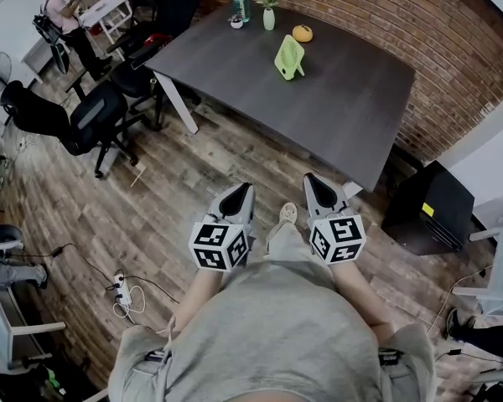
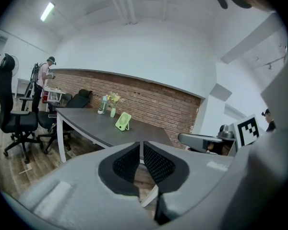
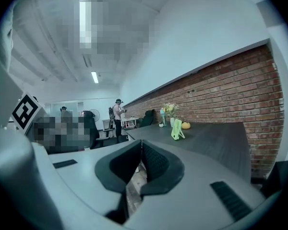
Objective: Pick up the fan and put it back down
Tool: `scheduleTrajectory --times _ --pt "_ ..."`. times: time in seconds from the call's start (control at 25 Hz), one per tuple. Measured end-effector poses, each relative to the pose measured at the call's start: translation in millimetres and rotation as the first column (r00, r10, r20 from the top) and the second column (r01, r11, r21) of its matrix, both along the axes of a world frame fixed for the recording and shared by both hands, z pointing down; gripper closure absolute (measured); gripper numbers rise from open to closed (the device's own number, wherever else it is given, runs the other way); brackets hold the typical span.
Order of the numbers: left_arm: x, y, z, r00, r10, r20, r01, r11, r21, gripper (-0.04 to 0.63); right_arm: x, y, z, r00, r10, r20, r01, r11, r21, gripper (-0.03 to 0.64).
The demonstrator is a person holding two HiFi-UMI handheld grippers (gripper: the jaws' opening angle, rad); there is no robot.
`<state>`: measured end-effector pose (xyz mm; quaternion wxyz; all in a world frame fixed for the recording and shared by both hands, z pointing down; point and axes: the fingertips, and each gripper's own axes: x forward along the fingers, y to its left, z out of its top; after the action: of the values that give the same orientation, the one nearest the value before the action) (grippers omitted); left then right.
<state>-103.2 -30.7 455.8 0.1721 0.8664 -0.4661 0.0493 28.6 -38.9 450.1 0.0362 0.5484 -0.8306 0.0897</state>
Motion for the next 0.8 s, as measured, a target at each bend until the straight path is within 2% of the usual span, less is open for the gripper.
scheduleTrajectory --times 0.4,0.8 --pt "-2.5 7.2 -0.9 1.0 -0.004 0.0 0.004 1.0 0.0 0.56 3.4 5.1 -7.8 1.0 0.023 -0.015 -0.023 0.999 0.035 0.615" --pt "-0.5 5.4 2.8 1.0 0.005 0.007 -0.005 1.0 -0.009 0.56 7.5 3.7 -4.2 0.999 0.032 0.015 -0.032 0.999 0.017 0.615"
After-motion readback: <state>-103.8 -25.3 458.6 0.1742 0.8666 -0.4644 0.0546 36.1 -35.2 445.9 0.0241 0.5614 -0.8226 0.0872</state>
